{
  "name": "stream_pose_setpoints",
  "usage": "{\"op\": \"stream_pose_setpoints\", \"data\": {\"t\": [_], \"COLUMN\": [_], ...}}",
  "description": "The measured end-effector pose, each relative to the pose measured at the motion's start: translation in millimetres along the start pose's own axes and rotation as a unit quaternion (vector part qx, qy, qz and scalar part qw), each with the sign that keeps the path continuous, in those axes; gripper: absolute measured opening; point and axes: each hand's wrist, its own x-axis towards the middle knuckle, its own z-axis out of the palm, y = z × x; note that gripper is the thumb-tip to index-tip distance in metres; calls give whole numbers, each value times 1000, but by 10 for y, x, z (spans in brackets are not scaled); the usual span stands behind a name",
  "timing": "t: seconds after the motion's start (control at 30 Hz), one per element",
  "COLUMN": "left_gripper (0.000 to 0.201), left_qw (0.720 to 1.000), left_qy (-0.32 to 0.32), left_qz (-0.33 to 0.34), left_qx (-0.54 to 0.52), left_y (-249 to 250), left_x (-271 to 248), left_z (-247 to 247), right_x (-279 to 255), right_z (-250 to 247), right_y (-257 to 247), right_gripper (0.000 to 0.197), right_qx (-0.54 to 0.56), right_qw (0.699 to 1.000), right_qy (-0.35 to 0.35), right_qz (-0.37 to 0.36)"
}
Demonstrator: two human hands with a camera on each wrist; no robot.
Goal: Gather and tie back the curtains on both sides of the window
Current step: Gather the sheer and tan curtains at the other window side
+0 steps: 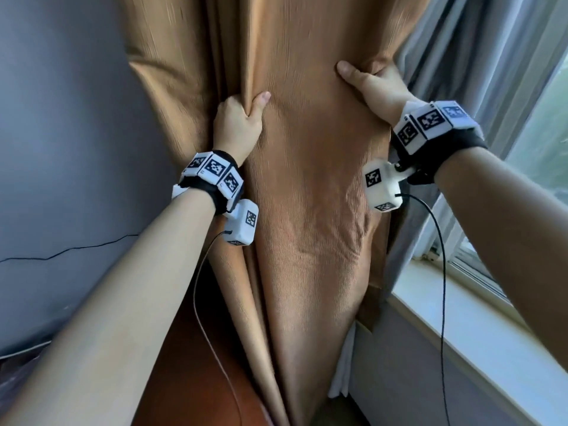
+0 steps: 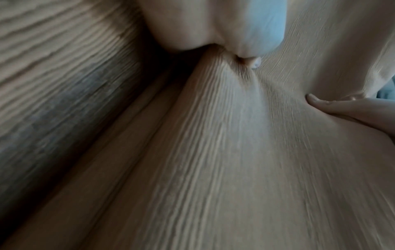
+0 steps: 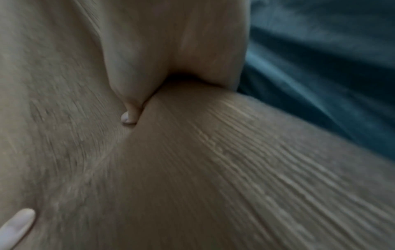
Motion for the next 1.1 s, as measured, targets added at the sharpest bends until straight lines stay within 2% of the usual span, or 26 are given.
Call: {"op": "stream_pose_setpoints", "data": {"t": [0.17,0.27,0.4,0.57,0.7,0.87,0.97,1.1], "left_gripper": [47,45,44,45,45,48,49,50], "left_qw": [1000,1000,999,999,997,994,994,995], "left_qy": [-13,-16,-12,-20,-39,-84,-101,-98], "left_qz": [-3,4,3,-2,-14,-23,-18,-32], "left_qx": [-15,-21,-41,-51,-72,-59,-33,-9], "left_y": [-218,-365,-466,-424,-268,-17,137,324], "left_x": [293,451,535,468,239,-81,-347,-684], "left_z": [189,311,397,446,490,481,442,372], "right_x": [218,339,400,292,-29,-709,-1230,-1879], "right_z": [144,219,322,282,83,-177,-339,-649], "right_y": [90,133,175,162,121,69,55,89], "right_gripper": [67,62,73,60,54,75,63,55], "right_qx": [-33,-37,-38,-56,-64,-102,-104,-13], "right_qw": [999,999,998,997,996,990,986,991], "right_qy": [28,35,44,52,57,93,130,134], "right_qz": [-3,9,2,14,29,32,32,-22]}}
